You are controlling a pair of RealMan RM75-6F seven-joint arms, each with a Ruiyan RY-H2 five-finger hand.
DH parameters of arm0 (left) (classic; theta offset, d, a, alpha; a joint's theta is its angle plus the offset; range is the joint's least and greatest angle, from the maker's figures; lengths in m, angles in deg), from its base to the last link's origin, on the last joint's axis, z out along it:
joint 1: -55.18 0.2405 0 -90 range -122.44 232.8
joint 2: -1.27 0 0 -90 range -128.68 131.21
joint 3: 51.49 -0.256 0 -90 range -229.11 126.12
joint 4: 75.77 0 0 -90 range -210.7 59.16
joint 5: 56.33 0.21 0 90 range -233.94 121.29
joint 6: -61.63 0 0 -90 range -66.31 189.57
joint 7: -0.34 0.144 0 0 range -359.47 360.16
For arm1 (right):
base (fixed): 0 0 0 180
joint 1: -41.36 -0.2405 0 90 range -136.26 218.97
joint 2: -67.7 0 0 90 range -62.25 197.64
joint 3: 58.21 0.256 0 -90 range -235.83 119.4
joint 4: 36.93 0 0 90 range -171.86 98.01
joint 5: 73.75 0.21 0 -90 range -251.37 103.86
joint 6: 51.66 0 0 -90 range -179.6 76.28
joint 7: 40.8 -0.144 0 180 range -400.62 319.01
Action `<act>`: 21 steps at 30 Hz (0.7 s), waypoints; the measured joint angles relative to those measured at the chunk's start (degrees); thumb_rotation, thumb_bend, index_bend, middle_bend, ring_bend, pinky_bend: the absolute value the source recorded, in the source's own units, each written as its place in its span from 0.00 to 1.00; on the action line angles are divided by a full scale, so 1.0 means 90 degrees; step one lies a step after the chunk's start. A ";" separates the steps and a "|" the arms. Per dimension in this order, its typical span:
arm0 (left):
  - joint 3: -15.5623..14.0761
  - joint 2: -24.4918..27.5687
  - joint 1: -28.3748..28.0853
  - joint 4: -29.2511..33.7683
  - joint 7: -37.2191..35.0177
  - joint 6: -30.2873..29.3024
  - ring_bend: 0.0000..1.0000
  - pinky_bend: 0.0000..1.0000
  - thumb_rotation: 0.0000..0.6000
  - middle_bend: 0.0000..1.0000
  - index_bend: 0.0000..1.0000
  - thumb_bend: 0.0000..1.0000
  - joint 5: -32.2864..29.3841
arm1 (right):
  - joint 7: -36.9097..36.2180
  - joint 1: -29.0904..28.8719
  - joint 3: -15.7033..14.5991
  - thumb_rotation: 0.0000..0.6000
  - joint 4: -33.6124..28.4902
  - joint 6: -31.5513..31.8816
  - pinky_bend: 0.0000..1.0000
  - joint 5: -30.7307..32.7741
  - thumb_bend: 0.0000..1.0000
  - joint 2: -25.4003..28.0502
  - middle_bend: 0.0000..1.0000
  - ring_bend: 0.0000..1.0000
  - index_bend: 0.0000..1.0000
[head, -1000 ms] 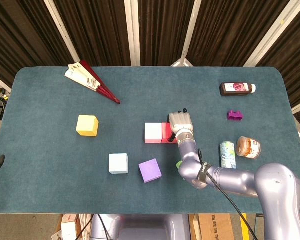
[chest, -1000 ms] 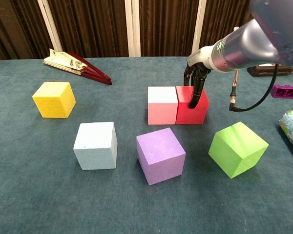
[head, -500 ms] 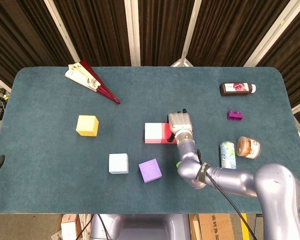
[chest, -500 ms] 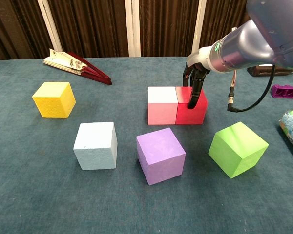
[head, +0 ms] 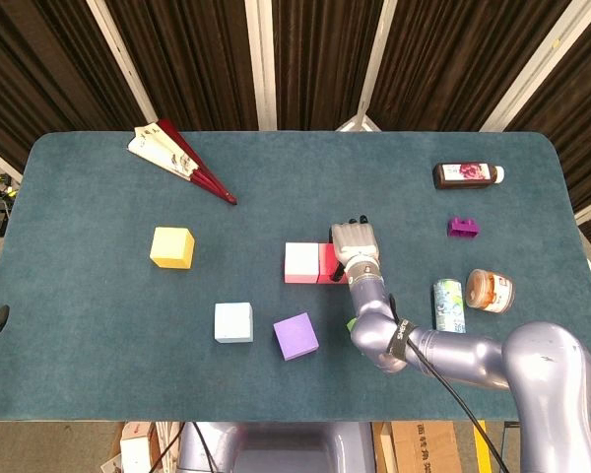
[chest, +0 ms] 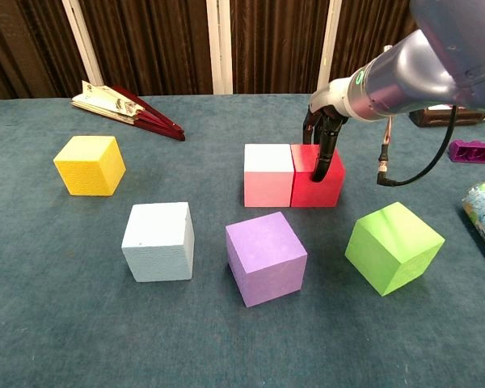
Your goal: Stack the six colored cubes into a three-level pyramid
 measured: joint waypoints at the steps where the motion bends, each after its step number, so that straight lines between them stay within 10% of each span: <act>1: 0.0000 0.0000 0.0001 0.0003 0.0002 -0.0002 0.00 0.03 1.00 0.00 0.10 0.32 -0.0001 | 0.0031 -0.0004 -0.0003 1.00 -0.0010 -0.0013 0.00 0.0034 0.25 0.0011 0.21 0.09 0.30; 21: 0.0000 0.0003 0.0004 0.0036 0.0039 0.0009 0.00 0.03 1.00 0.00 0.10 0.32 -0.0032 | 0.0251 -0.0034 -0.0002 1.00 -0.0189 -0.0093 0.00 0.0204 0.25 0.0166 0.10 0.00 0.15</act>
